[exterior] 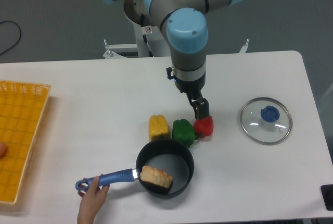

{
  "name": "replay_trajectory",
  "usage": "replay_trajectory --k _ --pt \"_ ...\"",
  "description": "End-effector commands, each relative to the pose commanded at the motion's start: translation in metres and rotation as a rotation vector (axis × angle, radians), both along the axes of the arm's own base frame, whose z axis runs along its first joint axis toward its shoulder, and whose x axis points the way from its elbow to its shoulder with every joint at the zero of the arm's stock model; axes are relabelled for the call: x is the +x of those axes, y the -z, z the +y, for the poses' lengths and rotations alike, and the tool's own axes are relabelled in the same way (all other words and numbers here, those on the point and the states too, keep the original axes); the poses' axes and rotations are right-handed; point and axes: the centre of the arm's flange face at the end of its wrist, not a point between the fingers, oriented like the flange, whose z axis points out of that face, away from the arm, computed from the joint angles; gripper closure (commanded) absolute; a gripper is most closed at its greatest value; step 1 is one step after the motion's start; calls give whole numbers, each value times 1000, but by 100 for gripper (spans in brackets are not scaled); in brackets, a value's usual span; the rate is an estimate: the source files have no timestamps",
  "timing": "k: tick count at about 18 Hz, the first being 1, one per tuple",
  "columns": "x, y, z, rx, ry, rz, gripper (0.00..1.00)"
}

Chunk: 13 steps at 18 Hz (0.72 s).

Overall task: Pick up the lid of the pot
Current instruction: 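Move the gripper from beside the red pepper over the glass lid's blue knob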

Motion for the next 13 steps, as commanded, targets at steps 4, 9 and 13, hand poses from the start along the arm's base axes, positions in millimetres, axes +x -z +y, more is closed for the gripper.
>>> replay_trajectory --k 4,9,13 --pt "-8 3 -9 -2 3 -6 0" --pt "-27 3 -27 -5 15 -7 0" --pt "-45 4 -45 -7 15 -8 0"
